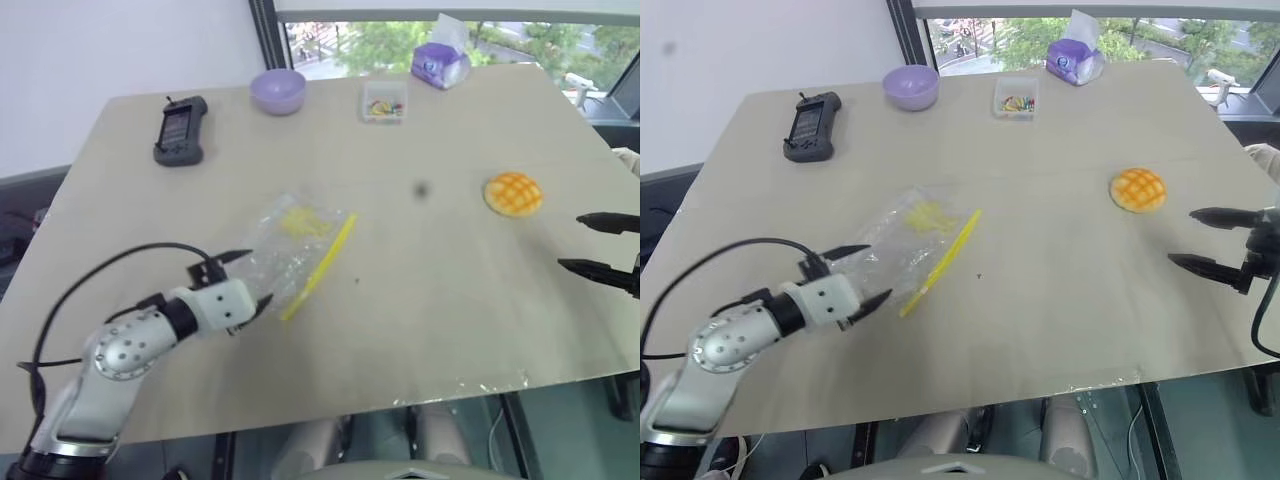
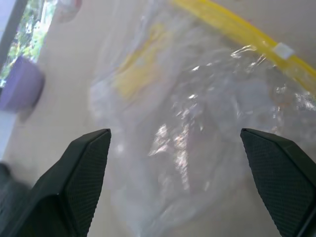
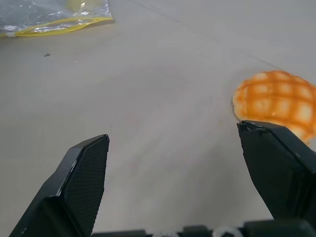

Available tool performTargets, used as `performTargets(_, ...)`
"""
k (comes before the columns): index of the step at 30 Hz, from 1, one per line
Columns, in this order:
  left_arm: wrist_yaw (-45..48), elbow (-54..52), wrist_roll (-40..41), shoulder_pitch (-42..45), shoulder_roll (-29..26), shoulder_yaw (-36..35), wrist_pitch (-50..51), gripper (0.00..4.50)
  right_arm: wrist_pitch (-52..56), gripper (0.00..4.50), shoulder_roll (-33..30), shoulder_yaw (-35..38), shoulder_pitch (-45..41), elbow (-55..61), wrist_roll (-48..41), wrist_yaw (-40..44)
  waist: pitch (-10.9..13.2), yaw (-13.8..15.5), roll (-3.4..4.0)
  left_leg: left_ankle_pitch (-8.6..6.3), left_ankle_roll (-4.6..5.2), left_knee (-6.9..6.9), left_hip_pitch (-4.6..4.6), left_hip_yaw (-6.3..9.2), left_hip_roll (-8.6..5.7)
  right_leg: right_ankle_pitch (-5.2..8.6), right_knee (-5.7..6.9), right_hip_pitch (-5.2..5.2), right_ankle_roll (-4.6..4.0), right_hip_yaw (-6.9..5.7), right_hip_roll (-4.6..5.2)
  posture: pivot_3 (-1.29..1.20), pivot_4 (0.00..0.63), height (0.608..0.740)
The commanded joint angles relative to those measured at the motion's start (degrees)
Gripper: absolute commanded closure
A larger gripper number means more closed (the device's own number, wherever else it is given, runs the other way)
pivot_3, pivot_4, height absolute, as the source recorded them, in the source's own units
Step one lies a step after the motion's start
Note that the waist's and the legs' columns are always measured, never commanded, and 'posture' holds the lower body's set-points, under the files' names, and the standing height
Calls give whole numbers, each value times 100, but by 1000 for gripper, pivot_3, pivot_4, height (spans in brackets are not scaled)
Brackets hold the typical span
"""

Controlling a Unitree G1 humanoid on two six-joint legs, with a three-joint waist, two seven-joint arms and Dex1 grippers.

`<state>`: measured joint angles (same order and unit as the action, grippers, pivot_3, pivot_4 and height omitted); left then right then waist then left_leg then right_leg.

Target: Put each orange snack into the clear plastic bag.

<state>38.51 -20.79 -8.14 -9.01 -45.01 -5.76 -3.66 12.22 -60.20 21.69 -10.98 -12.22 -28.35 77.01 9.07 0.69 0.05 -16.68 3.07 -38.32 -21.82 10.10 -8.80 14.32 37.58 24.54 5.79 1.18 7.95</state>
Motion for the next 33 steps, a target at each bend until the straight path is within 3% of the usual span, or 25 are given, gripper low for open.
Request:
performTargets(1, -96, -30, 190, -13, 150, -143, 148, 49, 26, 0, -75, 319, 117, 260, -109, -38, 0, 14, 0, 0, 0, 0, -2, 0, 0, 0, 3, 3, 0, 0, -1, 0, 150, 736)
performTargets(5, -59, -166, 540, -73, 338, -280, 563, 49, 40, 0, -56, 468, 334, 360, -123, -82, -1, 25, 1, 1, -1, -6, 1, 0, 0, 0, 16, 2, 1, -1, -1, 0, 150, 736)
performTargets(13, -176, 50, 349, 38, 392, -219, 566, 49, 29, 0, -45, 400, 282, 341, -132, -151, -1, 13, 1, 1, -1, -12, 6, -8, 0, -4, 21, 0, 7, 9, -5, 0, 150, 736)
performTargets(15, -90, -225, 1072, 34, 622, -476, 1250, 49, 28, 0, -41, 399, 280, 345, -133, -154, -1, 14, 1, 1, 0, -12, 6, -9, -1, -4, 21, 0, 7, 9, -6, 0, 150, 736)
performTargets(16, -107, -554, 1903, 43, 812, -772, 2007, 49, 23, 0, -39, 409, 293, 347, -129, -154, 0, 13, -1, 1, 0, -12, 5, -9, -1, -4, 20, 0, 7, 9, -7, 0, 150, 736)
performTargets(18, -251, -1184, 3939, -2, 1003, -1505, 3566, 49, 11, 0, -38, 442, 341, 359, -127, -149, 2, 10, -4, 1, 0, -16, 1, -7, 0, -4, 21, 3, 7, 8, -19, 0, 150, 736)
performTargets(21, -501, -1621, 7607, -823, 568, -2539, 5029, 49, 21, 0, -26, 513, 446, 394, -142, -168, 1, -24, -3, 1, 0, -23, -5, -4, 3, -4, 31, 16, 7, 15, -13, 0, 150, 736)
performTargets(22, -578, -1655, 8410, -1145, 368, -2749, 5303, 49, 10, 0, -20, 519, 473, 399, -142, -175, -2, -27, 2, 1, 0, -21, -2, -5, 5, -3, 33, 18, 6, 22, -13, 0, 150, 736)
performTargets(23, -634, -1675, 8817, -1405, 250, -2879, 5460, 49, -1, 0, -14, 526, 501, 408, -144, -181, -3, -26, 7, 1, 0, -17, 2, -8, 5, -3, 31, 17, 6, 27, -14, 0, 150, 736)
performTargets(27, -1953, -1067, 9088, -1676, 487, -2555, 5680, 49, -12, 0, 4, 471, 484, 417, -139, -225, -11, 22, 21, 1, -1, -16, 26, -23, 5, -3, 37, -5, 5, 37, -26, 0, 150, 736)
performTargets(33, -3561, -187, 9010, -621, 1321, -1607, 5669, 49, -20, 0, -25, 331, 254, 300, -102, -212, -11, 87, 12, -4, 1, -13, 101, -25, 2, -3, 20, -89, 6, 36, -21, 0, 150, 736)
